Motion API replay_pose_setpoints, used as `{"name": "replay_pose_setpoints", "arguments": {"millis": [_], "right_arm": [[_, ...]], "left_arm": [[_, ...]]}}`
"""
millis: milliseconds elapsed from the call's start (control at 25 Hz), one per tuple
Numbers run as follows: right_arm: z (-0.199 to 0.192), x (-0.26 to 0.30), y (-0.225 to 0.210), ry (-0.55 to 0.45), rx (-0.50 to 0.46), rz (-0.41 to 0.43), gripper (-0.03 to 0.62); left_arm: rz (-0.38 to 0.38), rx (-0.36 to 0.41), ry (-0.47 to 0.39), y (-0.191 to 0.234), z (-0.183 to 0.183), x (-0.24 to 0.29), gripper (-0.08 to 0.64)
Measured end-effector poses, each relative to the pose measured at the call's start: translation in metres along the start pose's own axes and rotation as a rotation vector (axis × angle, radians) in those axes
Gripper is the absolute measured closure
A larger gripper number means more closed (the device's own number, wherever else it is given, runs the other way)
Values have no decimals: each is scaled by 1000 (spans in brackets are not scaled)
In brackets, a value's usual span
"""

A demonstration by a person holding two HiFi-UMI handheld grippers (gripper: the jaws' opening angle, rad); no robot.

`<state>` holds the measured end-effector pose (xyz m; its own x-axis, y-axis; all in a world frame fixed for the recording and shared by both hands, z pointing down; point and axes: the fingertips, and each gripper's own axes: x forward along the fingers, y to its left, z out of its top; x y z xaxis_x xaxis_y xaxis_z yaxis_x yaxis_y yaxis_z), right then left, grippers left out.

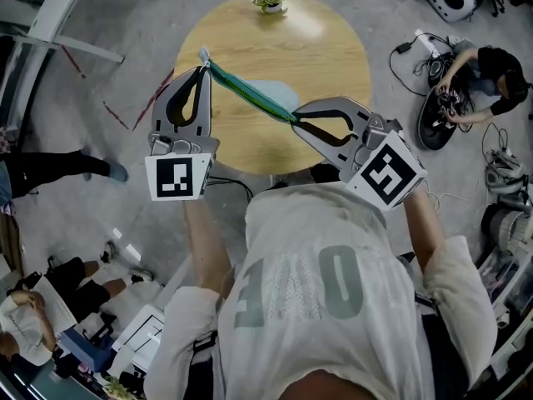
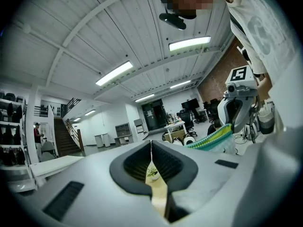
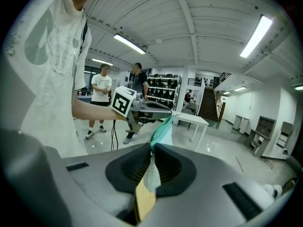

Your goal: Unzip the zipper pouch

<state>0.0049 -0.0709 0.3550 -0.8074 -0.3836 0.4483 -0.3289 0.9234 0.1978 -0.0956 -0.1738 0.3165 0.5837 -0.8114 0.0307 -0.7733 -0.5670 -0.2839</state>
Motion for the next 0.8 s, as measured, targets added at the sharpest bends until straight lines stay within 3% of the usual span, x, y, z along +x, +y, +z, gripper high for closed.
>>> {"name": "replay_pose_setpoints", "arguments": {"millis": [400, 520, 640, 800], "right_arm": [[-16, -16, -56, 7, 15, -171, 545], [-38, -22, -78, 88, -8, -239, 545], [-59, -18, -105, 177, -62, -301, 545], [-89, -2, -128, 292, -128, -340, 543]], "left_arm": [[18, -57, -79, -9, 24, 15, 532], [49, -67, -107, -12, 36, 14, 532], [127, -85, -139, -4, 47, 7, 534], [184, -106, -172, -3, 59, -6, 534]]}}
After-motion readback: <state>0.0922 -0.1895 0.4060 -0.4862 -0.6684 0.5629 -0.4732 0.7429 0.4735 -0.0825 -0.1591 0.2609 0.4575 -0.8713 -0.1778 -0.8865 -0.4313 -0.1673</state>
